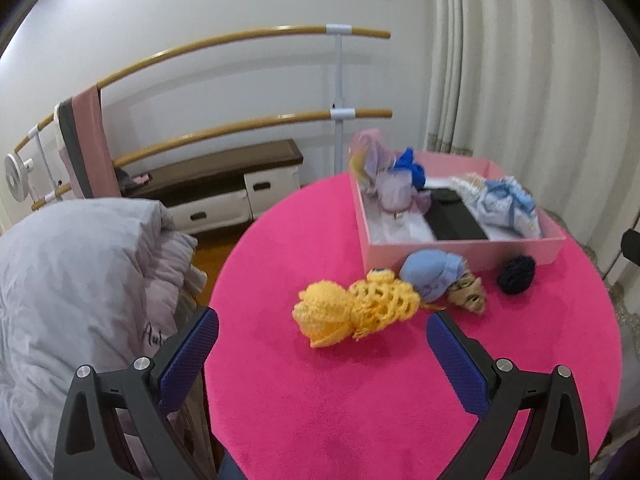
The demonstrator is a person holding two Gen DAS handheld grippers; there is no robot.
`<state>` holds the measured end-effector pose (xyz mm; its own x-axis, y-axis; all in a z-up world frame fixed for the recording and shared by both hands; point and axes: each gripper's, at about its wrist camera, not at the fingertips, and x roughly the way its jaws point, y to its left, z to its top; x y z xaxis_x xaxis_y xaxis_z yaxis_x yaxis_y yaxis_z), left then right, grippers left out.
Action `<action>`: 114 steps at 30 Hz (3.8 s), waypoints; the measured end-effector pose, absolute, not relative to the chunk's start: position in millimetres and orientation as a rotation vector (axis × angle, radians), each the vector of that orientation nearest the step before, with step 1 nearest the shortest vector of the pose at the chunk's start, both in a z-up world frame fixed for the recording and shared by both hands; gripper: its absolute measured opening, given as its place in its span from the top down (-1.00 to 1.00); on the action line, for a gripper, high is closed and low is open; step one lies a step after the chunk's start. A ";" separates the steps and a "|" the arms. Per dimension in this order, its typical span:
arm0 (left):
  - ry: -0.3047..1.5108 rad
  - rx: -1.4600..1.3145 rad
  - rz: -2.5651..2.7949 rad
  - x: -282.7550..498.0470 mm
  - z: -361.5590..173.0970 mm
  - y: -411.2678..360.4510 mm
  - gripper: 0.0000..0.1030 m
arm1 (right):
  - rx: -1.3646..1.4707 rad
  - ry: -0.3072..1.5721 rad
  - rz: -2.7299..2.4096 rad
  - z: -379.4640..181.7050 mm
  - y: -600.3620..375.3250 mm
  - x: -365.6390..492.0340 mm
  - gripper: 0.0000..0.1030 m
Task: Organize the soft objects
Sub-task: 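Grasp the yellow crochet toy with left tool while right tool grasps black scrunchie, then carry the yellow toy with left tool while right tool carries black scrunchie into box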
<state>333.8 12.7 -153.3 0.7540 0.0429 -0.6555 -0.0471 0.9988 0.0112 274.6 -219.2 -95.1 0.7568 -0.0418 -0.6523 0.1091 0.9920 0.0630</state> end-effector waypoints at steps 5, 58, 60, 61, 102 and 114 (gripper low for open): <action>0.759 0.000 0.041 362.1 -172.1 11.9 -1.00 | 0.108 0.762 -0.096 -115.6 -224.6 288.9 -1.00; 0.902 -0.066 -0.022 416.3 -217.2 18.1 0.46 | 0.144 0.948 0.034 -198.2 -216.1 343.2 0.59; 0.897 -0.070 -0.020 413.6 -213.2 19.9 0.53 | 0.145 0.946 0.036 -197.4 -216.2 339.9 0.59; 0.892 -0.069 -0.020 411.5 -210.5 20.2 0.54 | 0.148 0.944 0.038 -196.5 -216.4 338.0 0.60; 0.631 -0.011 -0.094 358.6 -66.9 -10.9 0.55 | 0.125 0.695 0.129 -65.7 -203.1 297.0 0.61; 0.598 -0.031 -0.106 401.3 -46.2 -15.6 0.54 | 0.128 0.654 0.146 -39.4 -210.5 336.8 0.61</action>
<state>401.3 -15.6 -46.2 0.8211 -0.1086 -0.5604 0.0909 0.9941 -0.0595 336.8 -210.5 -39.4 0.7842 0.1755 -0.5952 -0.0951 0.9818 0.1641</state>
